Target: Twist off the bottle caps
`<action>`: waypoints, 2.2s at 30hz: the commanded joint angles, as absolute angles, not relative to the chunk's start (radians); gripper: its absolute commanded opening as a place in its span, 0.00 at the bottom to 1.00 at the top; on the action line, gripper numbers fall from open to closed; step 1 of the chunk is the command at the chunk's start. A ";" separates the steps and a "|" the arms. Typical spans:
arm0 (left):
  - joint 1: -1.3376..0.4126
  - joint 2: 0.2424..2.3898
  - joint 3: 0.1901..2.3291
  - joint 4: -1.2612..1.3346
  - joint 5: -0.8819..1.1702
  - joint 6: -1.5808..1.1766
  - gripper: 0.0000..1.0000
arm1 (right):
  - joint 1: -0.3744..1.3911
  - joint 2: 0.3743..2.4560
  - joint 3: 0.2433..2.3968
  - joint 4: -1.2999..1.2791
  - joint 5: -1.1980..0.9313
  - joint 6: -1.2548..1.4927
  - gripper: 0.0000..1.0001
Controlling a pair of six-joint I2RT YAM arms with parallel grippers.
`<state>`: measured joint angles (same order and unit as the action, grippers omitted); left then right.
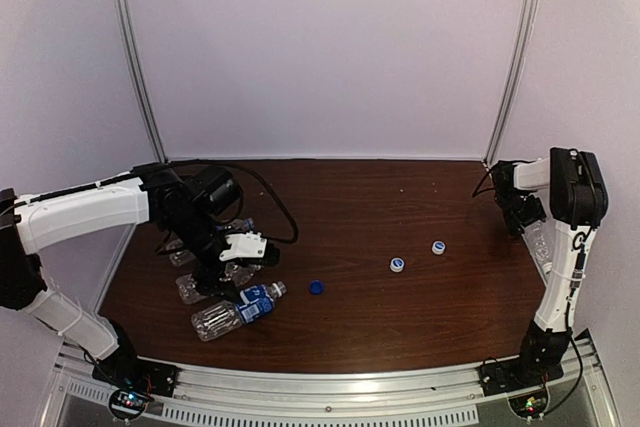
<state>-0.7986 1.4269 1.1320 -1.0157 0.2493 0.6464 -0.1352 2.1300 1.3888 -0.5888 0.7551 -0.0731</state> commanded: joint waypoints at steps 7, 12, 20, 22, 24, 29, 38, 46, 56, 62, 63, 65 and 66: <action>-0.804 1.427 1.139 -1.019 0.271 0.661 0.87 | -0.158 2.187 1.392 -0.604 0.715 -0.070 0.69; -0.803 1.428 1.141 -1.018 0.269 0.665 0.87 | -0.157 2.182 1.406 -0.624 0.699 -0.061 0.48; -0.804 1.424 1.147 -1.018 0.264 0.670 0.87 | -0.123 2.078 1.407 -0.649 0.710 -0.049 0.45; -0.804 1.420 1.151 -1.018 0.258 0.673 0.87 | -0.104 2.030 1.410 -0.661 0.713 -0.049 0.45; -0.804 1.415 1.157 -1.009 0.250 0.673 0.87 | -0.085 1.974 1.407 -0.671 0.703 -0.042 0.44; -0.804 1.409 1.164 -0.987 0.234 0.668 0.86 | -0.032 1.811 1.374 -0.677 0.607 -0.014 0.43; -0.804 1.384 1.175 -0.958 0.192 0.668 0.86 | 0.166 1.587 1.414 -0.723 0.130 0.014 0.42; -0.805 1.366 1.275 -0.949 0.106 0.691 0.86 | 0.374 1.523 1.441 -0.653 -0.318 0.207 0.40; -0.805 1.353 1.251 -0.926 0.142 0.687 0.86 | 0.692 1.601 1.445 -0.899 -0.264 0.261 0.38; -0.805 1.352 1.245 -0.919 0.144 0.690 0.86 | 0.787 1.616 1.349 -0.868 -0.232 0.286 0.39; -0.805 1.352 1.244 -0.918 0.146 0.691 0.86 | 0.792 1.642 1.331 -0.866 -0.226 0.300 0.39; -0.805 1.351 1.244 -0.918 0.150 0.690 0.86 | 0.800 1.694 1.320 -0.867 -0.200 0.328 0.39; -0.805 1.350 1.244 -0.919 0.151 0.691 0.86 | 0.803 1.718 1.319 -0.866 -0.187 0.340 0.39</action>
